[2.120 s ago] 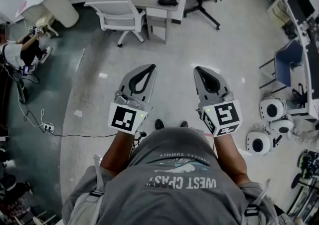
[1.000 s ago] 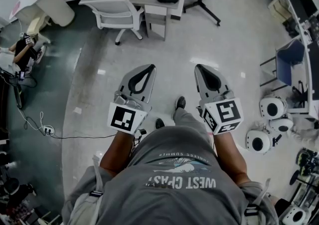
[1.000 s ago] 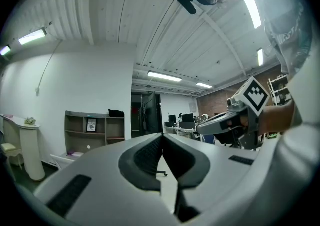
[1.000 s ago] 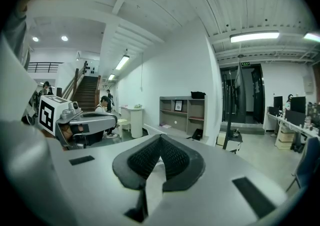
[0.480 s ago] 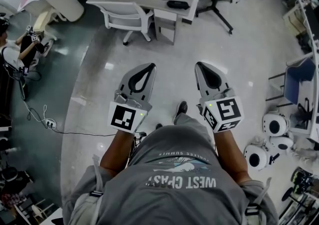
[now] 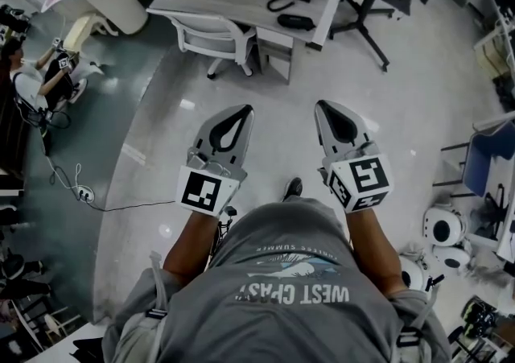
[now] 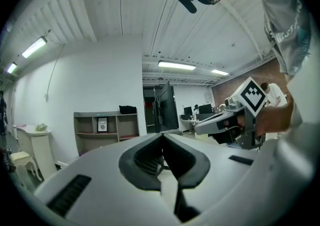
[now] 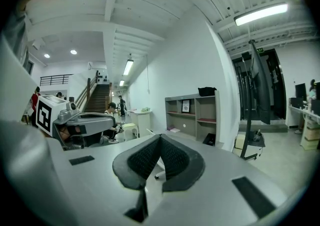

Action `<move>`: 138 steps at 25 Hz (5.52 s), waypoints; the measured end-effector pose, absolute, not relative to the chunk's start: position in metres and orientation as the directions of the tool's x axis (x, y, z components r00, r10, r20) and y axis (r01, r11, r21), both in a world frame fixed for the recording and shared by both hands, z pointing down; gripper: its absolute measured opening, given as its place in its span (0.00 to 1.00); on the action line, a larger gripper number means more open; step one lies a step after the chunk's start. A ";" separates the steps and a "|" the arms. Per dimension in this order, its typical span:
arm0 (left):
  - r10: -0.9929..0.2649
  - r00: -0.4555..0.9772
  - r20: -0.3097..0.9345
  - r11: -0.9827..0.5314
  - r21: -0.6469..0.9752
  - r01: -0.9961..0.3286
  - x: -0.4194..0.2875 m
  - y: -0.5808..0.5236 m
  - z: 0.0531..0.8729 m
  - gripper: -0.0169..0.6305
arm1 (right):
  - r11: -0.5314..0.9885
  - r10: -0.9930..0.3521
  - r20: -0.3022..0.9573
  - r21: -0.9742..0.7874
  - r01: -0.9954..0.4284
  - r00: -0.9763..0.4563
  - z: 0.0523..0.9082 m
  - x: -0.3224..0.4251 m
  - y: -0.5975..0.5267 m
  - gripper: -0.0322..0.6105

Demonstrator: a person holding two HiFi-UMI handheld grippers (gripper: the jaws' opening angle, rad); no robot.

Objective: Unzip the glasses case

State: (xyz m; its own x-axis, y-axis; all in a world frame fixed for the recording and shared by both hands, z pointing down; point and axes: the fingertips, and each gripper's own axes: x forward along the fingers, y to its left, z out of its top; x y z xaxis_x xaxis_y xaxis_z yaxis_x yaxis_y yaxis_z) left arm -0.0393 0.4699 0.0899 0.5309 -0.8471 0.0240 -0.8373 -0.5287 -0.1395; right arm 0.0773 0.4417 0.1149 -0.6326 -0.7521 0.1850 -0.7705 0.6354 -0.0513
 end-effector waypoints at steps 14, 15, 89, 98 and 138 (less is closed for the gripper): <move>-0.875 0.482 0.048 -0.483 -0.150 -0.863 -0.004 0.406 0.095 0.02 | 0.686 -0.704 0.185 -0.069 -0.724 -0.685 0.120 0.107 0.370 0.06; -0.874 0.483 0.052 -0.485 -0.149 -0.861 -0.003 0.403 0.096 0.02 | 0.686 -0.703 0.187 -0.074 -0.724 -0.686 0.122 0.108 0.367 0.06; -0.681 0.654 0.331 -0.690 0.011 -0.724 -0.075 -0.046 0.287 0.03 | 0.643 -0.652 0.565 0.059 -0.763 -0.505 0.305 0.040 -0.050 0.20; -0.665 0.607 0.435 -0.663 0.030 -0.748 -0.069 -0.081 0.359 0.03 | 0.776 -0.512 0.679 0.103 -0.623 -0.526 0.382 0.046 -0.078 0.40; -0.389 0.657 0.646 -0.875 -0.035 -0.483 -0.050 -0.121 0.537 0.20 | 0.992 -0.107 0.886 0.125 0.011 -0.452 0.566 0.042 -0.105 0.61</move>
State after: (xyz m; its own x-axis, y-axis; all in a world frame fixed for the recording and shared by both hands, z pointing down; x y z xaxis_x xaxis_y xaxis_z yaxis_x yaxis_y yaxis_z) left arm -0.0503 -0.1208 0.5371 0.6567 -0.3891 0.6460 -0.4834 -0.8747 -0.0354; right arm 0.0424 -0.1046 0.5661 -0.4518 -0.1071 0.8857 0.0106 0.9921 0.1253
